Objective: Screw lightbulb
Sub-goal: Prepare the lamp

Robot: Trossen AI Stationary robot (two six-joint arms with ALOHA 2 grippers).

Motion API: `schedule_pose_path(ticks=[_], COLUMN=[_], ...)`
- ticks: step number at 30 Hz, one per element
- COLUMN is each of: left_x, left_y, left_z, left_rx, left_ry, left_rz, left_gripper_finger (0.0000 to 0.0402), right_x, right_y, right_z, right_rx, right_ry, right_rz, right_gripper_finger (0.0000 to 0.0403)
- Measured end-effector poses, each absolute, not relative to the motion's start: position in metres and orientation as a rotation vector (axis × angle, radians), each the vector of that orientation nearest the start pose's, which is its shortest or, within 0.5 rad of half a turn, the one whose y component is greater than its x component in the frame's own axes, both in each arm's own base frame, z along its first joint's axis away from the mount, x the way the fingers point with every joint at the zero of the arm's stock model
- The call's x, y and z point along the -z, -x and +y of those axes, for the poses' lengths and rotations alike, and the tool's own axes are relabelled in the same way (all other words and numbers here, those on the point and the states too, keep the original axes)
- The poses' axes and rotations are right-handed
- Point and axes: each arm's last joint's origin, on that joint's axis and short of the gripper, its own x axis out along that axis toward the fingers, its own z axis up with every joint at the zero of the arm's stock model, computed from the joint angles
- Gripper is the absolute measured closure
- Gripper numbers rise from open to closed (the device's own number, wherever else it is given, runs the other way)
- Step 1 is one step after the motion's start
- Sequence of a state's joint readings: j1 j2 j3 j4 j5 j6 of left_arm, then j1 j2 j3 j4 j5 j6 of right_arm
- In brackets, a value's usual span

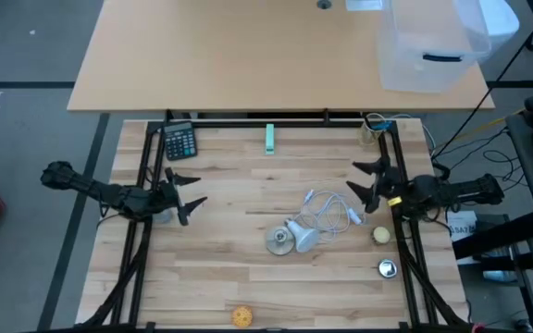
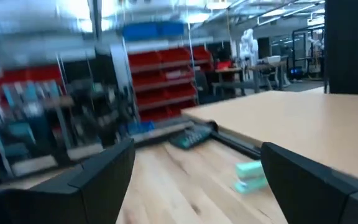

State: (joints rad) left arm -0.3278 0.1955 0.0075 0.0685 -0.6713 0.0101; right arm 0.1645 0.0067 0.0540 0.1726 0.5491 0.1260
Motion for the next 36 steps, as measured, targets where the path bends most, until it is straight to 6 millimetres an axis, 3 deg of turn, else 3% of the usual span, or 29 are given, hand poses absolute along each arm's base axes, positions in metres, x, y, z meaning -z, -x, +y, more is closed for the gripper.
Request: schedule_pose_path(ticks=[3, 15, 23, 36], left_x=[-0.157, -0.157, -0.157, -0.157], left_y=[-0.103, -0.103, -0.103, -0.103], left_z=[-0.016, -0.016, -0.016, -0.016], left_rx=[-0.343, -0.343, -0.343, -0.345], left_ry=[-0.068, -0.068, -0.067, -0.014], left_rz=[0.107, 0.107, 0.107, 0.097], left_gripper_finger=[0.0079, 0.0079, 0.0079, 0.0079], right_x=[-0.206, -0.23, -0.241, -0.308], right_y=[-0.087, -0.08, -0.092, -0.13], right_z=[-0.001, 0.004, 0.002, 0.008], right_rx=[0.364, 0.157, 0.283, 0.288], right_ry=[-0.235, -0.091, -0.217, -0.181], right_rz=[-0.327, -0.557, -0.42, -0.274], right_gripper_finger=[0.0067, 0.0067, 0.0067, 0.0067])
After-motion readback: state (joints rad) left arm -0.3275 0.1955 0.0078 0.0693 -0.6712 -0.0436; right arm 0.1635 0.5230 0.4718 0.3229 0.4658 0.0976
